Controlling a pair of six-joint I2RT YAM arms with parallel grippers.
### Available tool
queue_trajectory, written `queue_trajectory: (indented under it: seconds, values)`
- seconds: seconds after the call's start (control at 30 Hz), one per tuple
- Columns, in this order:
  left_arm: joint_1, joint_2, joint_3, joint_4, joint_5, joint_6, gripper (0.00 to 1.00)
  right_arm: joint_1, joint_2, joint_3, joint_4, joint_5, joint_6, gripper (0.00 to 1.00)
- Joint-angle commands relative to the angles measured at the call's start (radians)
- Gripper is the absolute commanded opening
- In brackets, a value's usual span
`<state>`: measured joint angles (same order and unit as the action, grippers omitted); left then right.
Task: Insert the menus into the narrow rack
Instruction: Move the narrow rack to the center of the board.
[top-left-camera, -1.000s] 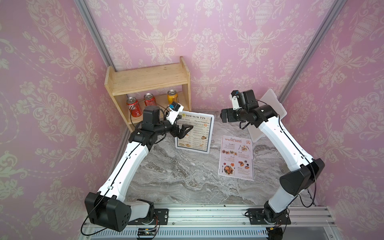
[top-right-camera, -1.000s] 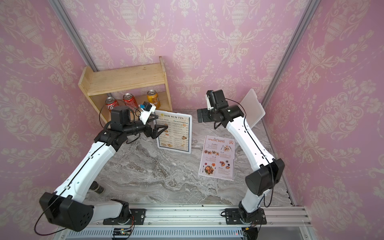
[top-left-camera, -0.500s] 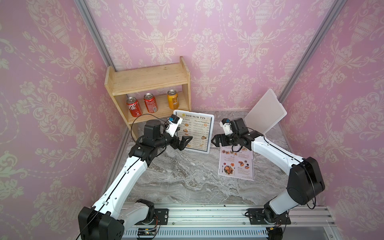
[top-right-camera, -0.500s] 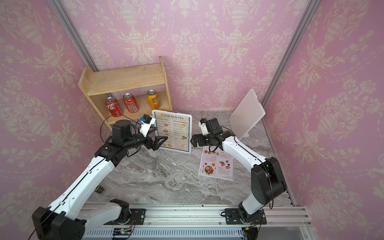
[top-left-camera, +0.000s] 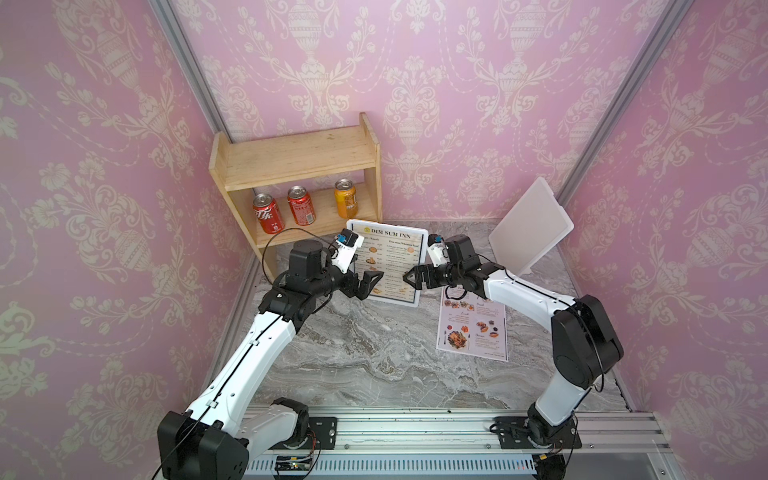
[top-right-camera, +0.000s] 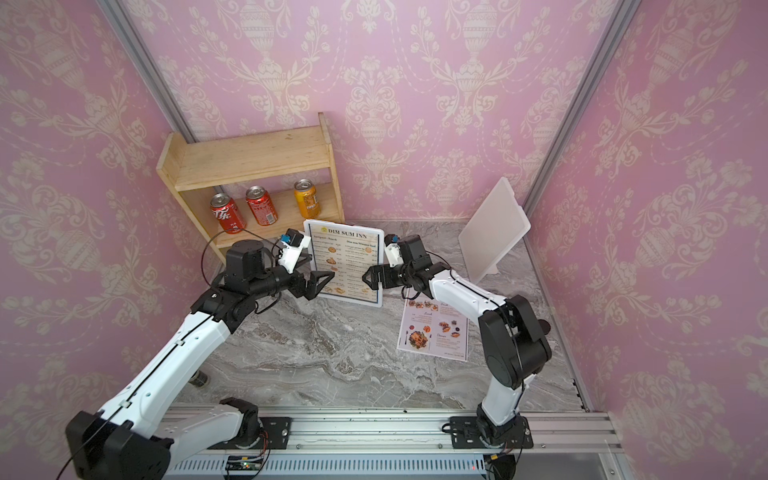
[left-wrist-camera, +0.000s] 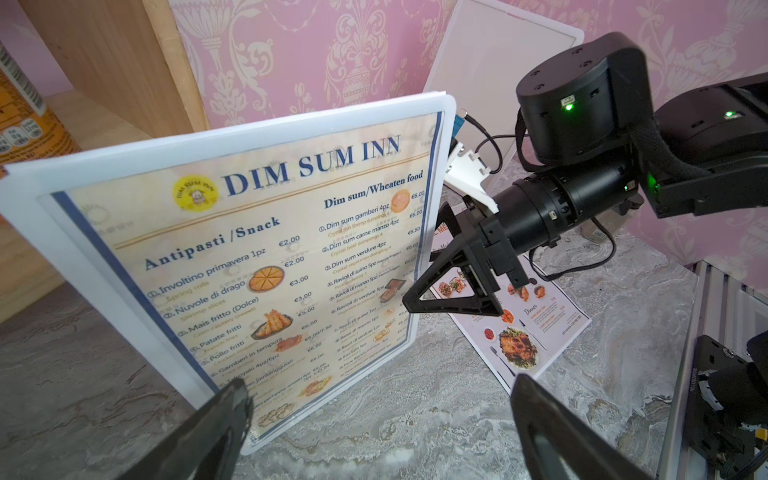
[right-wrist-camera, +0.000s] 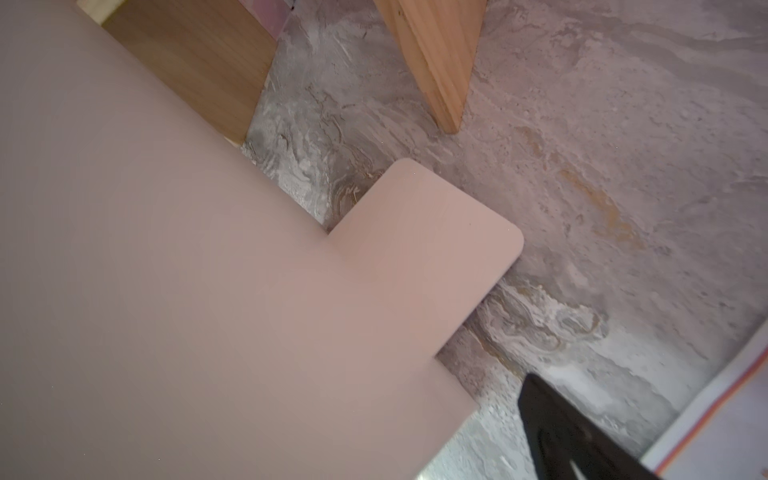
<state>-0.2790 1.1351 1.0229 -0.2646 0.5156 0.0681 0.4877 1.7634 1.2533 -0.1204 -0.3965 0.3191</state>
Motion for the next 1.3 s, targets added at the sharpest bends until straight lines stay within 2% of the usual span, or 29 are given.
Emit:
queue_trajectory:
  seconds: [0.0, 0.47, 0.8, 0.93, 1.07, 1.27]
  values:
    - [-0.007, 0.012, 0.002, 0.004, -0.019, -0.011, 0.99, 0.031, 0.046, 0.077, 0.009, -0.018, -0.001, 1.0]
    - [-0.006, 0.012, 0.009, -0.02, -0.036, -0.007, 0.99, 0.102, 0.243, 0.321, -0.074, -0.04, -0.035, 1.0]
    - [-0.007, 0.011, 0.017, -0.038, -0.049, -0.002, 0.99, 0.143, 0.388, 0.569, -0.23, -0.023, -0.091, 1.0]
    - [-0.007, 0.003, 0.025, -0.042, -0.055, 0.016, 0.99, 0.125, 0.303, 0.54, -0.28, 0.052, -0.125, 1.0]
    - [-0.008, -0.012, 0.031, -0.016, -0.053, 0.018, 0.99, 0.1, 0.143, 0.449, -0.391, 0.227, -0.166, 1.0]
    - [-0.032, -0.016, 0.024, 0.091, -0.01, -0.024, 0.99, -0.051, -0.155, 0.118, -0.408, 0.562, 0.014, 1.0]
